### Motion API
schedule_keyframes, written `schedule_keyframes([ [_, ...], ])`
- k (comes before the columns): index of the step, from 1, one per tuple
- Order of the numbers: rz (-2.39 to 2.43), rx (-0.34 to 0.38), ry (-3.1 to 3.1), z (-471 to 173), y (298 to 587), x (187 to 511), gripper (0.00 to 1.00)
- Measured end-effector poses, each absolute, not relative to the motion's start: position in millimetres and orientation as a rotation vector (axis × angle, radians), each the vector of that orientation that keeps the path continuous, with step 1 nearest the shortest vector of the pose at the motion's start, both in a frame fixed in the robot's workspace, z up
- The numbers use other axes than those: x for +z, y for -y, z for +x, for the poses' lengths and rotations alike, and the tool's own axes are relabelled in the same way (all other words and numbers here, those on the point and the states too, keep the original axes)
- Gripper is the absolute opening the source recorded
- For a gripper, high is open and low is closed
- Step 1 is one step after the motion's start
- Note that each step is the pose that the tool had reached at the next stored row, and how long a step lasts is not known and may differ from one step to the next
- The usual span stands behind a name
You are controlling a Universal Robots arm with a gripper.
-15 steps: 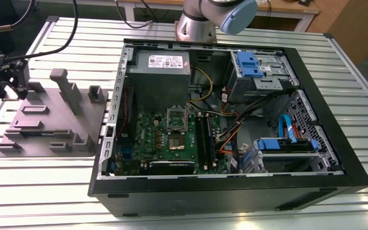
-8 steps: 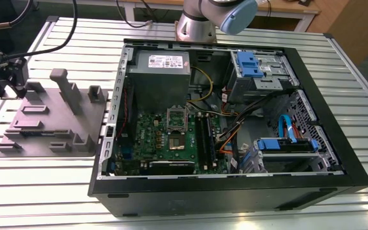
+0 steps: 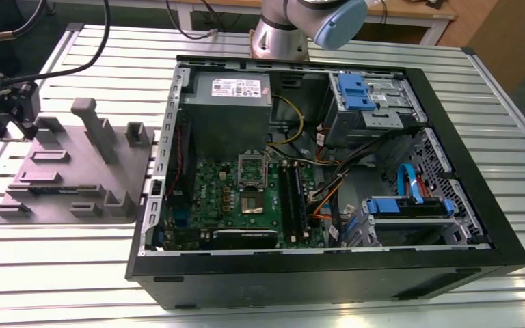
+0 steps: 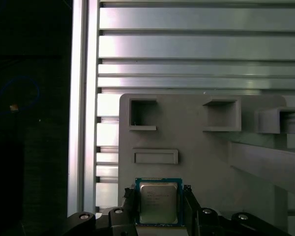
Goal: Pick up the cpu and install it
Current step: 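Pick up the cpu and move it towards the insertion slot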
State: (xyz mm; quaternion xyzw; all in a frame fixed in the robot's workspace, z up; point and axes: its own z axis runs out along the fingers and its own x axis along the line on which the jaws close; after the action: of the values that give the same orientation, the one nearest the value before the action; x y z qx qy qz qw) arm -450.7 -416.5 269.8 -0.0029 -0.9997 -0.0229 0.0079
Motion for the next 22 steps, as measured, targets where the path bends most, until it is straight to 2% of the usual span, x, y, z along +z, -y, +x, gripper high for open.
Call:
schedule_keyframes([
  [22, -0.009, -0.072, 3.125, -450.7, 416.5, 279.1, 0.47],
])
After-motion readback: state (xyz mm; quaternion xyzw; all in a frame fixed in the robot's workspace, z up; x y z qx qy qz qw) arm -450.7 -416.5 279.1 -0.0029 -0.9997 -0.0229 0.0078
